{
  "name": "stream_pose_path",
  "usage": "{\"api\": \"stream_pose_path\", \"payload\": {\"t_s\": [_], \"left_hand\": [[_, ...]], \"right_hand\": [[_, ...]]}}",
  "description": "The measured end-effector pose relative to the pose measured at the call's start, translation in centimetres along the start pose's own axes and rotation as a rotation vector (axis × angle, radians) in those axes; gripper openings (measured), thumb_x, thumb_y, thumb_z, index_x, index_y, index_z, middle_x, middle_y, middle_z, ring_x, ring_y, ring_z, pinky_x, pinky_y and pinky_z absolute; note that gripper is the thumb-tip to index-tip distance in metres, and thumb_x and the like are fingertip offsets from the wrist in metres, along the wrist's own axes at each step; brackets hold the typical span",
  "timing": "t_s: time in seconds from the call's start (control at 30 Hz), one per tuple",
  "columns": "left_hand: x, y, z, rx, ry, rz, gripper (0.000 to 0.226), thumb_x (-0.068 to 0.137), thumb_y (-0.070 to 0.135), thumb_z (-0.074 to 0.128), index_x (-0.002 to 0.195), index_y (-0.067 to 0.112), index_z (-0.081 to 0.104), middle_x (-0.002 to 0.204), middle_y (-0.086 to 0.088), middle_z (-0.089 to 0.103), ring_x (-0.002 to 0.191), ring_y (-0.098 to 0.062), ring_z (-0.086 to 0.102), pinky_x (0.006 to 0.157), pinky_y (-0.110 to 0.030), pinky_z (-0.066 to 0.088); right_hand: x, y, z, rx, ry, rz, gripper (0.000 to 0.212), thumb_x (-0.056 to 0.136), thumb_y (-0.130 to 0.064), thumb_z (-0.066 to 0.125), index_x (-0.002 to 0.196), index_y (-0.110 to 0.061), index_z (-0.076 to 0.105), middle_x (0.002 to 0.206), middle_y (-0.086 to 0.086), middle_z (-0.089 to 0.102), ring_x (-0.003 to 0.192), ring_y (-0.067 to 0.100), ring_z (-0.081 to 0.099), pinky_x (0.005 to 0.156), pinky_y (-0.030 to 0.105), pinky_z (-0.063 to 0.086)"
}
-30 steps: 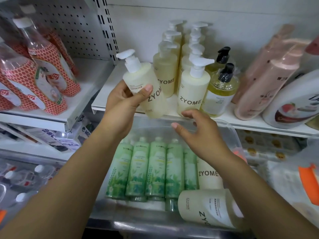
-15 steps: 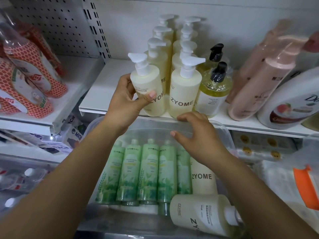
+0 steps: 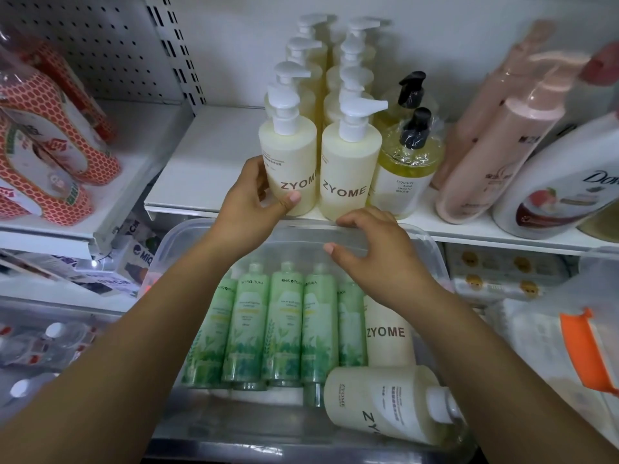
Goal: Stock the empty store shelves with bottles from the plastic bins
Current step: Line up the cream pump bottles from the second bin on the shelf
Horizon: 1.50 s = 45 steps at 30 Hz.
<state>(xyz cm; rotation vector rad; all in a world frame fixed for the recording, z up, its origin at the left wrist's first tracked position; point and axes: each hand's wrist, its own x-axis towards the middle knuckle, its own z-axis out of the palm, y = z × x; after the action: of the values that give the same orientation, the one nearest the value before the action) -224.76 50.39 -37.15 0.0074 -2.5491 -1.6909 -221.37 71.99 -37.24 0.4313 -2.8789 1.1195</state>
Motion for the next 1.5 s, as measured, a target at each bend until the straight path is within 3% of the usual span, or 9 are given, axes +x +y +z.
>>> {"api": "stream_pose_path", "payload": {"t_s": [0.5,0.7,0.77,0.83,0.93,1.07,1.17,1.3,1.5], "left_hand": [[0.3,0.0,-0.4,-0.039,-0.050,-0.044,0.059,0.093,0.026,0.069,0.139,0.019,0.034,0.137,0.011,0.057,0.124,-0.002,0.056,0.107,-0.036,0.048],[-0.7,0.0,0.3,0.030,0.028,-0.078,0.080,0.089,0.028,0.073,0.150,0.016,0.023,0.148,0.000,0.051,0.132,-0.013,0.051,0.111,-0.037,0.043],[-2.2,0.1,1.0,0.103,0.091,-0.077,0.089,0.087,0.030,0.075,0.152,0.014,0.017,0.155,-0.006,0.041,0.139,-0.017,0.043,0.110,-0.029,0.038],[-4.1,0.0,1.5,0.203,0.134,-0.054,0.094,0.086,0.036,0.076,0.154,0.013,0.014,0.159,-0.008,0.032,0.145,-0.021,0.034,0.113,-0.032,0.033],[-7.2,0.0,1.5,0.364,0.132,-0.023,0.096,0.087,0.042,0.073,0.156,0.013,0.012,0.161,-0.009,0.026,0.147,-0.027,0.026,0.121,-0.048,0.023],[-10.4,0.4,0.6,0.634,0.119,-0.125,0.093,0.090,0.053,0.062,0.156,0.012,0.011,0.163,-0.016,0.017,0.153,-0.032,0.009,0.117,-0.063,-0.005],[-11.7,0.4,-0.9,0.713,0.077,-0.318,0.092,0.092,0.063,0.051,0.156,0.012,0.010,0.164,-0.019,0.007,0.154,-0.033,-0.003,0.116,-0.066,-0.005],[-13.3,0.1,-2.7,0.783,0.050,-0.396,0.096,0.093,0.068,0.042,0.158,0.009,0.003,0.166,-0.017,-0.003,0.154,-0.030,-0.005,0.119,-0.063,-0.004],[-15.0,-1.0,-5.8,0.658,0.096,-0.332,0.095,0.092,0.062,0.052,0.157,0.006,0.010,0.166,-0.015,0.005,0.152,-0.034,0.005,0.121,-0.053,0.013]], "right_hand": [[0.9,-0.2,0.0,0.043,0.002,0.043,0.029,0.087,-0.029,0.076,0.111,-0.017,0.069,0.107,-0.010,0.060,0.110,0.011,0.054,0.090,0.016,0.040],[0.5,0.2,-3.7,0.275,-0.012,0.139,0.012,0.088,-0.025,0.076,0.096,-0.016,0.075,0.089,-0.006,0.073,0.078,-0.001,0.064,0.073,0.009,0.047],[-0.5,0.6,-4.6,0.257,-0.093,0.184,0.015,0.087,-0.029,0.077,0.090,-0.014,0.075,0.082,0.002,0.075,0.076,0.010,0.069,0.073,0.021,0.054],[-1.8,1.2,-5.3,0.206,-0.254,0.277,0.025,0.085,-0.038,0.077,0.090,-0.014,0.074,0.081,0.006,0.076,0.081,0.022,0.073,0.080,0.036,0.060],[-4.3,1.0,-6.2,0.081,-0.534,0.354,0.049,0.073,-0.065,0.075,0.096,-0.022,0.074,0.089,0.001,0.077,0.086,0.016,0.075,0.086,0.041,0.060],[-8.0,-0.8,-6.8,-0.102,-0.698,0.352,0.059,0.063,-0.080,0.071,0.101,-0.035,0.071,0.096,-0.010,0.074,0.091,0.008,0.071,0.085,0.040,0.061],[-10.2,-1.7,-6.7,-0.292,-0.791,0.365,0.074,0.063,-0.076,0.075,0.123,-0.035,0.063,0.127,-0.012,0.062,0.110,0.007,0.062,0.100,0.031,0.049],[-10.8,-2.7,-6.3,-0.480,-0.881,0.365,0.086,0.066,-0.069,0.080,0.140,-0.037,0.048,0.146,-0.011,0.045,0.130,0.016,0.048,0.109,0.034,0.040],[-10.0,-2.8,-5.8,-0.500,-0.897,0.376,0.076,0.059,-0.061,0.088,0.125,-0.038,0.059,0.118,-0.013,0.056,0.103,0.012,0.059,0.099,0.035,0.050]]}}
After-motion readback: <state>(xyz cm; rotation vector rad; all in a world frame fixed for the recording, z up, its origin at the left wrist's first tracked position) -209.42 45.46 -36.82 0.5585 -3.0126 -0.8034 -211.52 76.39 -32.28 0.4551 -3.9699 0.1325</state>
